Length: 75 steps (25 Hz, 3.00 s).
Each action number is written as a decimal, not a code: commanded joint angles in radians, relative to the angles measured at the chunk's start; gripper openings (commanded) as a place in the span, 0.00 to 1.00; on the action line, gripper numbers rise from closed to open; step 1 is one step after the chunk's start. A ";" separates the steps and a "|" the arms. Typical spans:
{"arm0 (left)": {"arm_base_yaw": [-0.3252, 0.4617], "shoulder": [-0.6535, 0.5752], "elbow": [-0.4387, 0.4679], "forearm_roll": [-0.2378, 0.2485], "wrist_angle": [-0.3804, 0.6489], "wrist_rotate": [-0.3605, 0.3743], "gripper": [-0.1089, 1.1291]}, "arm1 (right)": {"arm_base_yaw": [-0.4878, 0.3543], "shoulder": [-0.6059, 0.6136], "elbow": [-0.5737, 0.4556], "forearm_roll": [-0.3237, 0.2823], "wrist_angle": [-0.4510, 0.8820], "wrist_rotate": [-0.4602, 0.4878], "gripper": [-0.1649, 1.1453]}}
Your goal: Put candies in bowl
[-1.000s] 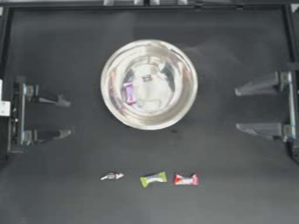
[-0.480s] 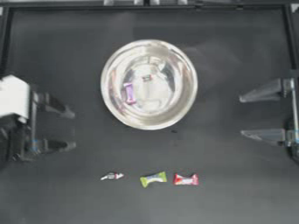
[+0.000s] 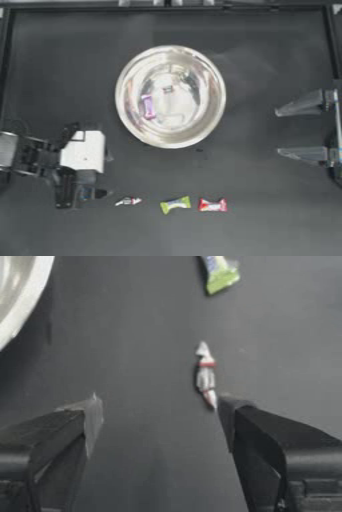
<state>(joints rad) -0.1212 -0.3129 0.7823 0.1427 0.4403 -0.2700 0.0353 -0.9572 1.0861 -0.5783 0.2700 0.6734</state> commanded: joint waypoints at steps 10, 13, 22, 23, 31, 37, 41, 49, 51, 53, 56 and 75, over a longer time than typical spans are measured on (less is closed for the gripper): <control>-0.041 0.187 -0.126 -0.021 0.034 -0.005 0.89 | 0.000 0.003 -0.006 0.002 -0.008 0.002 0.88; -0.052 0.230 -0.152 -0.040 0.035 -0.003 0.89 | 0.000 0.003 -0.005 0.002 -0.009 0.002 0.88; -0.071 0.318 -0.189 -0.066 0.055 -0.003 0.89 | 0.000 0.003 0.000 0.002 -0.028 0.003 0.88; -0.071 0.327 -0.193 -0.069 0.060 -0.003 0.89 | 0.000 0.003 0.000 0.002 -0.028 0.003 0.88; -0.077 0.394 -0.232 -0.069 0.084 -0.002 0.87 | 0.000 0.003 0.003 0.002 -0.041 0.003 0.88; -0.077 0.430 -0.239 -0.071 0.084 -0.002 0.87 | 0.000 0.003 0.005 0.002 -0.051 0.003 0.88; -0.077 0.437 -0.239 -0.071 0.084 -0.003 0.86 | 0.000 0.003 0.005 0.002 -0.054 0.003 0.88; -0.077 0.449 -0.241 -0.074 0.084 -0.005 0.61 | -0.002 0.003 0.005 0.002 -0.054 0.003 0.88; -0.077 0.451 -0.241 -0.083 0.080 -0.003 0.51 | -0.002 0.003 0.006 0.002 -0.054 0.003 0.87; -0.077 0.443 -0.241 -0.098 0.074 0.000 0.42 | 0.000 0.003 0.006 0.002 -0.054 0.003 0.87; -0.077 0.419 -0.239 -0.109 0.057 0.002 0.36 | -0.002 0.003 0.006 -0.002 -0.054 0.003 0.87; 0.160 0.066 -0.212 -0.064 0.018 0.252 0.36 | -0.002 0.003 0.015 0.002 -0.067 0.005 0.87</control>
<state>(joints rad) -0.0092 -0.1902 0.5829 0.0736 0.4709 -0.0506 0.0353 -0.9572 1.1121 -0.5783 0.2102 0.6765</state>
